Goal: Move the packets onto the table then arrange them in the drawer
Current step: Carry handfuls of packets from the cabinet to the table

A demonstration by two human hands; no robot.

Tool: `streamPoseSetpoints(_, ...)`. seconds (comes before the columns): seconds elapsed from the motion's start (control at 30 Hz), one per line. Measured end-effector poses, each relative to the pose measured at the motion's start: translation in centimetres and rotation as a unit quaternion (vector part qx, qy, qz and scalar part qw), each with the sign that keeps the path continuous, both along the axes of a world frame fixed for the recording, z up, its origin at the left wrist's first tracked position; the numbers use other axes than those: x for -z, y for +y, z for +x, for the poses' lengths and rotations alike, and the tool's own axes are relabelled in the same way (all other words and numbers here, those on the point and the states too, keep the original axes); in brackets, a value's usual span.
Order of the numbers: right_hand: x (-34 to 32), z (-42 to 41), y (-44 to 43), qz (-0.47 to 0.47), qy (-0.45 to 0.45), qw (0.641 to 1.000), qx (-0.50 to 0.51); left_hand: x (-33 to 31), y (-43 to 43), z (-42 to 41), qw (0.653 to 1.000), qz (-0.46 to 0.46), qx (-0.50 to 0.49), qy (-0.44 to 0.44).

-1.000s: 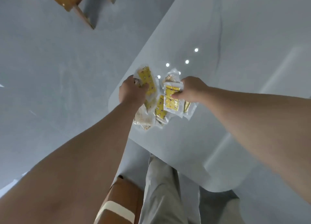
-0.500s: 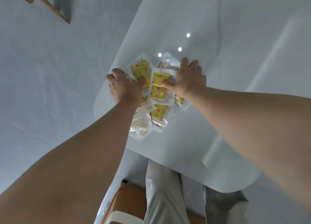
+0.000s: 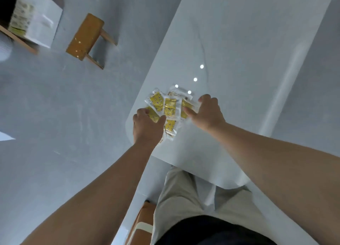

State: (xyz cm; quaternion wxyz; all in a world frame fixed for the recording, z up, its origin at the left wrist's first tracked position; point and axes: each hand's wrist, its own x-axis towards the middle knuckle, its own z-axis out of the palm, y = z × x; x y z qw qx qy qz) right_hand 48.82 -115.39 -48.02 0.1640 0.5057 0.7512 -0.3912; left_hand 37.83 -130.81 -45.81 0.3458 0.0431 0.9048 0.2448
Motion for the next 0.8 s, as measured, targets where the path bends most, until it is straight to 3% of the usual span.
streamPoseSetpoints(0.13, -7.0, 5.0, 0.1, 0.000, 0.037, 0.994, 0.102, -7.1, 0.8, 3.4, 0.998, 0.051, 0.017, -0.027)
streamPoseSetpoints(0.33, -10.5, 14.0, 1.4, -0.029, 0.054, 0.965, 0.254, -10.9, 5.9, 9.1, 0.991, 0.088, 0.087, -0.051)
streamPoseSetpoints(0.57, -11.6, 27.1, 5.5, -0.039, 0.090, 0.925, 0.368, -13.5, 14.8, 20.3, 0.970, 0.119, 0.208, -0.044)
streamPoseSetpoints(0.8, -9.7, 44.7, 13.2, -0.066, 0.124, 0.867, 0.477, -13.8, 24.1, 38.3, 0.955, 0.118, 0.268, -0.051)
